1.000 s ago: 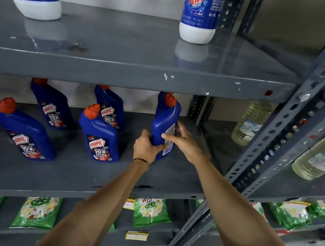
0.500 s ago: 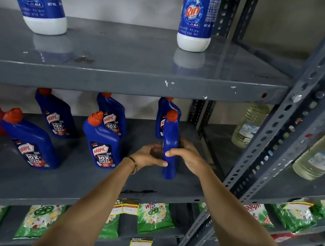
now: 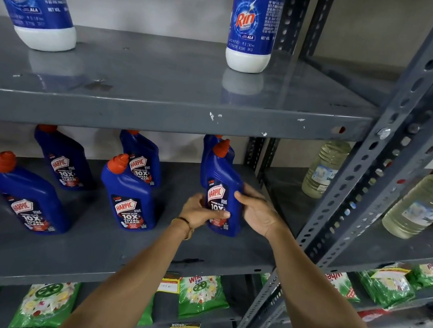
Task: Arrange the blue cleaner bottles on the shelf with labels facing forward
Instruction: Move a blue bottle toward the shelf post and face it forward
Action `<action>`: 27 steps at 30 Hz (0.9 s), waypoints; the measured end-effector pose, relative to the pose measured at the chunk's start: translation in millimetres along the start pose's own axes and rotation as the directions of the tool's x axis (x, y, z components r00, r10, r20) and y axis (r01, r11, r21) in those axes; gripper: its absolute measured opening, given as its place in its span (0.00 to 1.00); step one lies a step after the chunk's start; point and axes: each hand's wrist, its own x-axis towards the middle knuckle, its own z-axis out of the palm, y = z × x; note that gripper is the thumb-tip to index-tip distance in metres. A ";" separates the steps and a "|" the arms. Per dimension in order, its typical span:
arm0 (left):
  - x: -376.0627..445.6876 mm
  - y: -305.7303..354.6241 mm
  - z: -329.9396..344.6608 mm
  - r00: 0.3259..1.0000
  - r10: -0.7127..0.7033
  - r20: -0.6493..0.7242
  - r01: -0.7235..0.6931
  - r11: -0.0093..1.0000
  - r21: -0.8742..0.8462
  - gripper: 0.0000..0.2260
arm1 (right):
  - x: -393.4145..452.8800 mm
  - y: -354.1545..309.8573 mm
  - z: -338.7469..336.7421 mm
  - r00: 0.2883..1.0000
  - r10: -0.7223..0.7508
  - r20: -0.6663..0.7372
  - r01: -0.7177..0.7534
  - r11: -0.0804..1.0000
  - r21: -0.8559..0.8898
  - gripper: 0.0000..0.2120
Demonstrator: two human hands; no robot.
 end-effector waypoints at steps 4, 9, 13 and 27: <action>4.1 -3.0 5.7 0.963 0.125 -0.237 -0.088 0.983 0.159 0.31 | 2.6 6.1 -7.1 0.993 -0.017 -0.117 0.009 0.998 -0.063 0.23; 9.0 -10.9 5.1 0.951 0.203 -0.231 -0.142 0.956 0.257 0.21 | 7.6 10.7 -13.2 0.987 -0.003 -0.158 -0.011 0.996 -0.090 0.24; 13.2 -12.9 5.7 0.956 0.201 -0.213 -0.132 0.945 0.298 0.19 | 9.3 12.2 -15.3 0.978 -0.014 -0.206 0.001 0.998 -0.062 0.25; 1.3 -32.2 13.1 0.943 0.129 -0.306 -0.042 0.961 0.274 0.16 | 9.2 57.2 -19.7 0.891 0.021 -0.453 -0.239 0.871 -0.430 0.17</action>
